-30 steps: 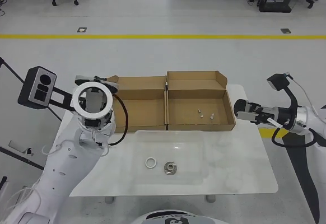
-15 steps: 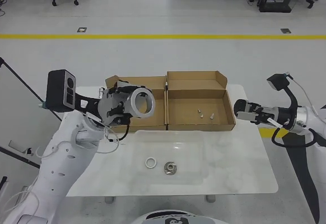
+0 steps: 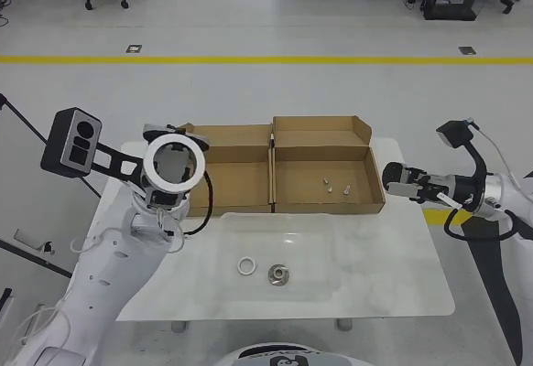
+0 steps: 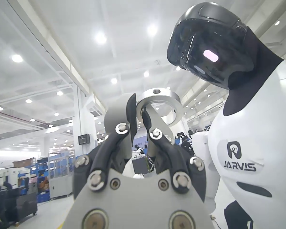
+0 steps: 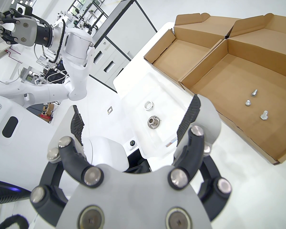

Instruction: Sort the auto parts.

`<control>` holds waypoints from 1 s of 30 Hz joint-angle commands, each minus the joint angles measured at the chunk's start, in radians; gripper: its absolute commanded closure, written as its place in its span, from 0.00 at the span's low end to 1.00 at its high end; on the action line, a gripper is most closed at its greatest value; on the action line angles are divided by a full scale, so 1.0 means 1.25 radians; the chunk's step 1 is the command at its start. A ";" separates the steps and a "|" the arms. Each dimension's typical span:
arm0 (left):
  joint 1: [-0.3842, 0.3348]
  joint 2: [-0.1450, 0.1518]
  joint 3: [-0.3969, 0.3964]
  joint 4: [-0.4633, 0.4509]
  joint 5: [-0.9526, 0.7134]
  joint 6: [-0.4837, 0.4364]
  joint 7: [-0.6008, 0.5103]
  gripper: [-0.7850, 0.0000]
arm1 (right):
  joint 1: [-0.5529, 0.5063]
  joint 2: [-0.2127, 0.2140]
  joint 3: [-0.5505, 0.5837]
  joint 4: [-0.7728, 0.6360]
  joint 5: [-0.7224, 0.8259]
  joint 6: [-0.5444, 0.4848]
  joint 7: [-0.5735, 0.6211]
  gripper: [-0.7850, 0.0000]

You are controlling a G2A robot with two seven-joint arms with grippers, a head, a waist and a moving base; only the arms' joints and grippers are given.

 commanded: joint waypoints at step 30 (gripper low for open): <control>-0.069 -0.005 -0.011 0.151 -0.135 0.254 -0.409 1.00 | 0.000 0.000 0.000 0.000 0.000 0.000 0.000 0.00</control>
